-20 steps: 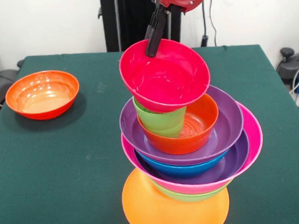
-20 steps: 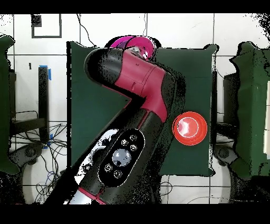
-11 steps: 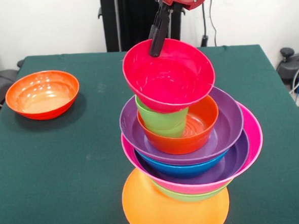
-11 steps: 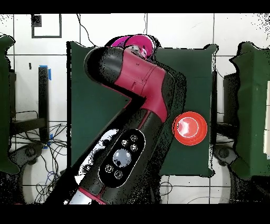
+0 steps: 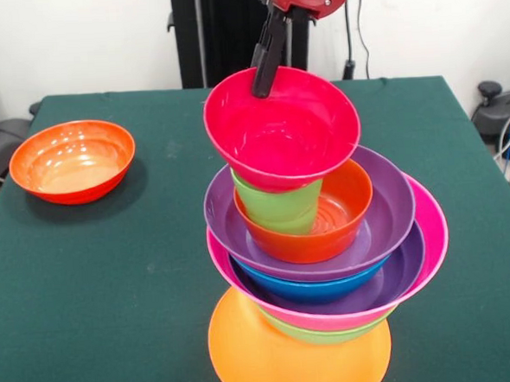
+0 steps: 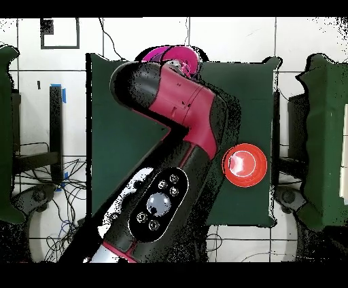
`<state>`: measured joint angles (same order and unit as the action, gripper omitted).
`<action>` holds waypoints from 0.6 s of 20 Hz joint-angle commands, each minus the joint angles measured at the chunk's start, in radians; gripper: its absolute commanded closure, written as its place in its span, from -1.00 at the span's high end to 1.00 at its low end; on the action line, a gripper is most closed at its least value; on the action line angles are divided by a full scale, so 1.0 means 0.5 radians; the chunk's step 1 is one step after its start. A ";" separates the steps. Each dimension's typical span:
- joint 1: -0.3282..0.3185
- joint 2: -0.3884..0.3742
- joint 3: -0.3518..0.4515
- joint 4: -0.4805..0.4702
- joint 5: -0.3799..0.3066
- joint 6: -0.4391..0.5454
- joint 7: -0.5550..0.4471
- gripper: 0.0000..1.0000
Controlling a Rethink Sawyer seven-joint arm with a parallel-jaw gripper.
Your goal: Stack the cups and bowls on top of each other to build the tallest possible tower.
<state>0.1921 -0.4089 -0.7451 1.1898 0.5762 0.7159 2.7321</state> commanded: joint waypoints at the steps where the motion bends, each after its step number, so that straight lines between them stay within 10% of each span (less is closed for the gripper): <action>1: -0.013 0.003 0.261 0.170 0.027 -0.059 0.313 -1.00; 12: -0.035 -0.011 0.312 0.181 0.036 -0.039 0.261 -1.00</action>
<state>0.1914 -0.4100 -0.7413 1.1989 0.5770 0.7159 2.7321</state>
